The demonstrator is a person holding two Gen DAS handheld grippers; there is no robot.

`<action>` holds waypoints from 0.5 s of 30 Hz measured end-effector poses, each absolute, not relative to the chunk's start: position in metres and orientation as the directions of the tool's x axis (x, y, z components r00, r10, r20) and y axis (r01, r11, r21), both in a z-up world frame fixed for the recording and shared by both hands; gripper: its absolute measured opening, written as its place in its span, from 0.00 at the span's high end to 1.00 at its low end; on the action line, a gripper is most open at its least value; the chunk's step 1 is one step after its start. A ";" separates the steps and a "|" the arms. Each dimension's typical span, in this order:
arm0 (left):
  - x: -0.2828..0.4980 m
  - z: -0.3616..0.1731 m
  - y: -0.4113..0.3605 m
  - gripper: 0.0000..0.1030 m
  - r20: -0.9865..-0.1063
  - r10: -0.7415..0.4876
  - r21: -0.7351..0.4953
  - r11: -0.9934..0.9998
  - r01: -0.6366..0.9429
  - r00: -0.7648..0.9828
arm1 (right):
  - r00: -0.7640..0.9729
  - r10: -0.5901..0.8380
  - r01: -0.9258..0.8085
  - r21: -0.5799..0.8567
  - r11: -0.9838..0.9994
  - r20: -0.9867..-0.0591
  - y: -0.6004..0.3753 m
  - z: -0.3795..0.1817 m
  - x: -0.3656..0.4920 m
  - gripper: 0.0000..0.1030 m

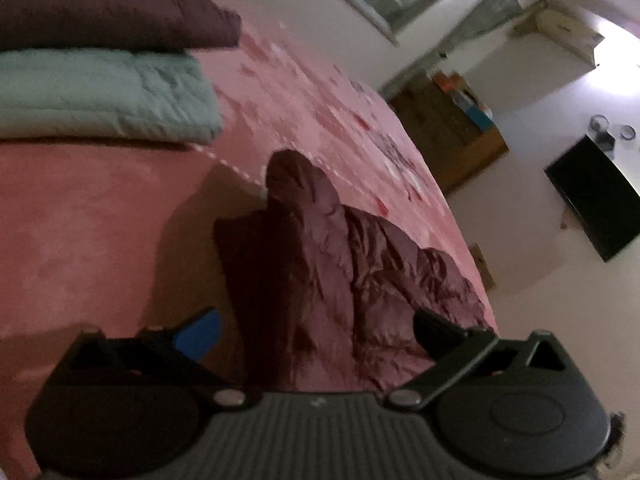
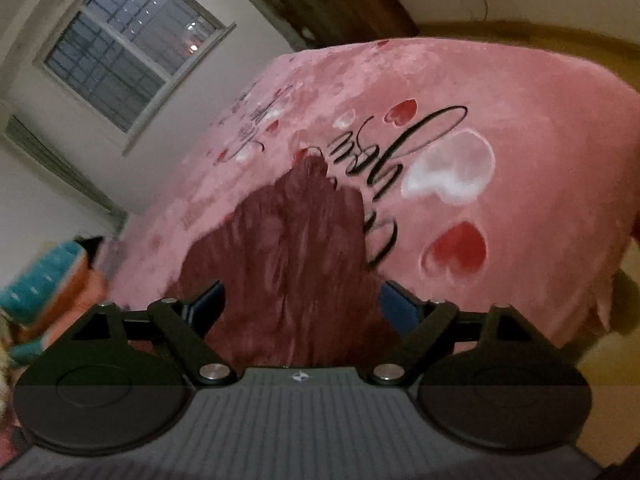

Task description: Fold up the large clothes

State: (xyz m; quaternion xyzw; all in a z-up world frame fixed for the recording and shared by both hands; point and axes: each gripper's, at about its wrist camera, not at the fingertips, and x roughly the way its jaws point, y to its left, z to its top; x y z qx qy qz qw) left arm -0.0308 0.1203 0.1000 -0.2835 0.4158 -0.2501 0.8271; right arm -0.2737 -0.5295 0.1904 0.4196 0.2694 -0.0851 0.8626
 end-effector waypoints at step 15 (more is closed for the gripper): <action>0.066 0.044 0.083 0.01 -0.557 -0.775 -0.761 0.621 0.190 0.299 | 0.734 0.484 0.203 0.834 0.514 -0.477 -0.597 0.094 -0.159 0.00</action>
